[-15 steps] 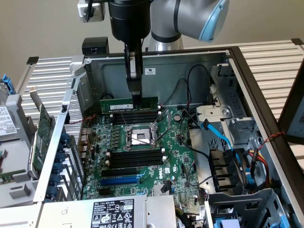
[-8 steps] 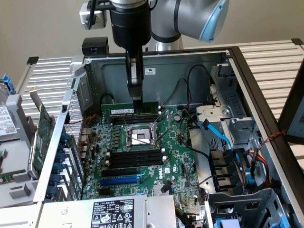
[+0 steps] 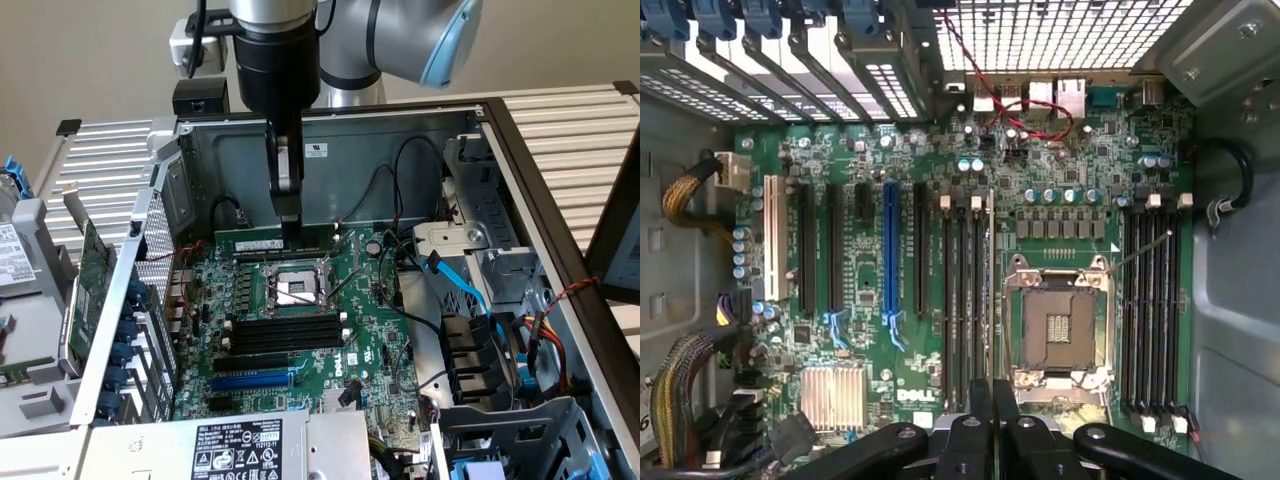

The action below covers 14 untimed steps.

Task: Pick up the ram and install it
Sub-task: 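Insert the ram into the slot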

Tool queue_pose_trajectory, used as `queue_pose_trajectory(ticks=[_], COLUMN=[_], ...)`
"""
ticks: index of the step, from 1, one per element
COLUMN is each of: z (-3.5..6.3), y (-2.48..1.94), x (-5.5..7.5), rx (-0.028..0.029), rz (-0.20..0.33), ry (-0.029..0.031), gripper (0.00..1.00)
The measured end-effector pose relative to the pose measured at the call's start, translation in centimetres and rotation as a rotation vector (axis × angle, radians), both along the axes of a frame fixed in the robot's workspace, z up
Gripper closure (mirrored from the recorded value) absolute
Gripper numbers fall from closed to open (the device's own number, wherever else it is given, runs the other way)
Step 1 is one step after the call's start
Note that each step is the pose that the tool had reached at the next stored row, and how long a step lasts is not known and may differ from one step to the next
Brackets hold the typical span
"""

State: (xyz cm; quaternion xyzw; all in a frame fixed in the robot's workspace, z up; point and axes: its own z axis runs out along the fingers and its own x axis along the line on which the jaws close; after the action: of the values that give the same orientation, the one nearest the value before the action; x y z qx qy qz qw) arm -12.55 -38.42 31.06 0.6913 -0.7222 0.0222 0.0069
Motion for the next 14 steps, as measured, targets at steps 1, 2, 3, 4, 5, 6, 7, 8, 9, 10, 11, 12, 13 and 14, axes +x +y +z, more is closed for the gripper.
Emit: queue_pose_trajectory(ticks=[1, 2, 3, 4, 5, 6, 7, 8, 9, 10, 11, 12, 13, 14], z=[-0.15, -0.26, -0.32, -0.34, -0.35, -0.37, -0.38, -0.40, -0.43, -0.46, -0.50, -0.54, -0.61, -0.68], y=[-0.01, -0.01, -0.01, -0.01, -0.02, -0.05, -0.10, -0.15, -0.24, -0.31, -0.36, -0.39, -0.41, -0.45], x=[0.00, 0.00, 0.00, 0.00, 0.00, 0.01, 0.01, 0.01, 0.00, 0.00, 0.01, 0.01, 0.02, 0.02], rx=[0.0004, 0.0005, 0.0004, 0.0002, 0.0004, 0.0023, 0.0034, 0.0035, 0.0034, 0.0034, 0.0036, 0.0035, 0.0035, 0.0034], rz=[0.000, 0.000, 0.000, 0.000, 0.000, 0.001, 0.000, 0.000, 0.000, 0.000, 0.000, 0.001, 0.001, 0.001], ry=[0.0000, -0.0001, 0.0000, 0.0001, 0.0002, 0.0000, 0.0000, -0.0001, 0.0000, 0.0000, -0.0001, 0.0002, 0.0003, 0.0004], gripper=[0.87, 0.87, 0.87, 0.87, 0.87, 0.87, 0.87, 0.87, 0.87, 0.87, 0.87, 0.87, 0.87, 0.87])
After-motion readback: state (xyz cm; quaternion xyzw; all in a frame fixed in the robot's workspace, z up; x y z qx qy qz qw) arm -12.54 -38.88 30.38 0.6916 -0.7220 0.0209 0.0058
